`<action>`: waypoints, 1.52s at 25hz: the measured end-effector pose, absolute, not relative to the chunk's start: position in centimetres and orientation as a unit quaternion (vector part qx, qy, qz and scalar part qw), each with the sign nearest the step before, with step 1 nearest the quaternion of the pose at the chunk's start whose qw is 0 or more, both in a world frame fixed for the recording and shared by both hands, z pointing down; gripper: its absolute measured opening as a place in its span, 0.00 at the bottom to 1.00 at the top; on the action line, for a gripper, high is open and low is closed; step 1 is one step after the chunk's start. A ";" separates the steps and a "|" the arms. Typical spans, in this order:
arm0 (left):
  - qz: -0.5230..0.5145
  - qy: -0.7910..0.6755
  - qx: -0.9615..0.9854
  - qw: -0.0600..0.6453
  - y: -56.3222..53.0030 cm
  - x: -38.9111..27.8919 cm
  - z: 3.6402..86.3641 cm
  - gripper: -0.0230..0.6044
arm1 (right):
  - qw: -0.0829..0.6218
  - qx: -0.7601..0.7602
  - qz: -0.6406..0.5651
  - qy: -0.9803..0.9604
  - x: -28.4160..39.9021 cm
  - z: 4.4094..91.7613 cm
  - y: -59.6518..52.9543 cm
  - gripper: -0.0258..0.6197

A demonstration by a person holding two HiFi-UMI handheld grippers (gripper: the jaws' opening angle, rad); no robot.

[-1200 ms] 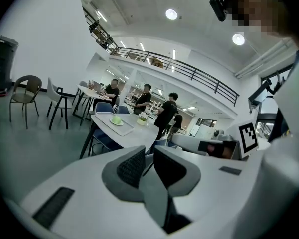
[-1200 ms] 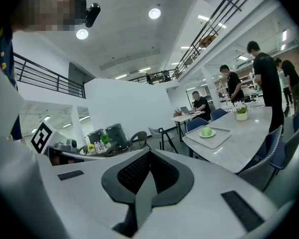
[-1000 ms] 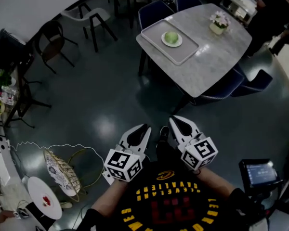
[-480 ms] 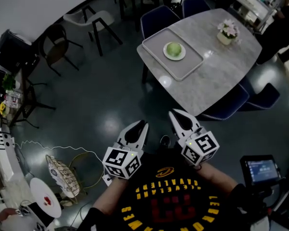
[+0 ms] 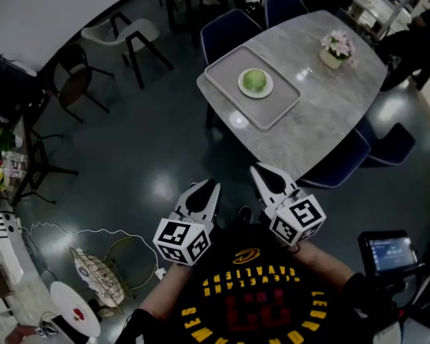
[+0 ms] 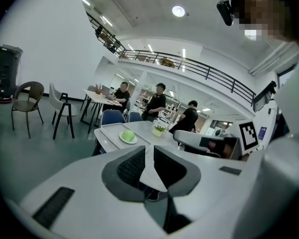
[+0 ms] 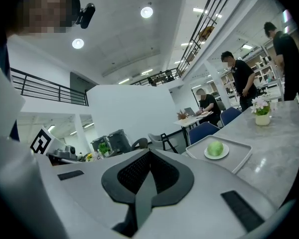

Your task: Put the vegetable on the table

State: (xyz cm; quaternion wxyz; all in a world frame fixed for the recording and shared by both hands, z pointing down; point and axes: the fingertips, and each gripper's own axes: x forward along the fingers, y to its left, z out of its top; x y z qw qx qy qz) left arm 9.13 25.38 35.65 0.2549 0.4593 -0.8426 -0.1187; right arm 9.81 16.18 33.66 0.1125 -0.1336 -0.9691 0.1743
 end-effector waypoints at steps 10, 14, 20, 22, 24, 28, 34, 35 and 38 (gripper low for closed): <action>-0.113 -0.804 0.520 0.265 25.5 -2.4 35.7 0.12 | 0.117 -0.066 0.179 -0.975 -0.5 33.9 16.8 0.05; -0.104 -0.778 0.559 0.267 25.5 -7.1 35.3 0.12 | 0.117 -0.049 0.186 -0.974 -5.0 33.9 18.6 0.05; -0.111 -0.743 0.601 0.273 25.5 -12.6 35.4 0.12 | 0.124 0.003 0.190 -0.974 -9.6 34.3 19.0 0.05; -0.118 -0.732 0.613 0.272 24.9 -14.0 35.5 0.12 | 0.127 0.022 0.192 -0.973 -10.3 34.8 18.4 0.05; -0.129 -0.724 0.624 0.265 24.1 -15.0 35.4 0.12 | 0.128 0.039 0.193 -0.972 -10.7 35.0 17.6 0.05; -0.175 -0.708 0.640 0.242 22.7 -16.7 33.5 0.12 | 0.124 0.066 0.202 -0.969 -11.4 35.2 16.1 0.05; -0.159 -0.706 0.649 0.234 19.6 -20.4 33.0 0.04 | 0.110 0.101 0.241 -0.959 -13.7 36.5 11.3 0.05; -0.154 -0.702 0.653 0.237 18.8 -20.8 33.1 0.04 | 0.105 0.105 0.246 -0.958 -14.2 36.6 10.3 0.05; -0.140 -0.689 0.668 0.244 16.0 -21.7 33.1 0.04 | 0.093 0.109 0.259 -0.955 -15.9 36.5 7.3 0.05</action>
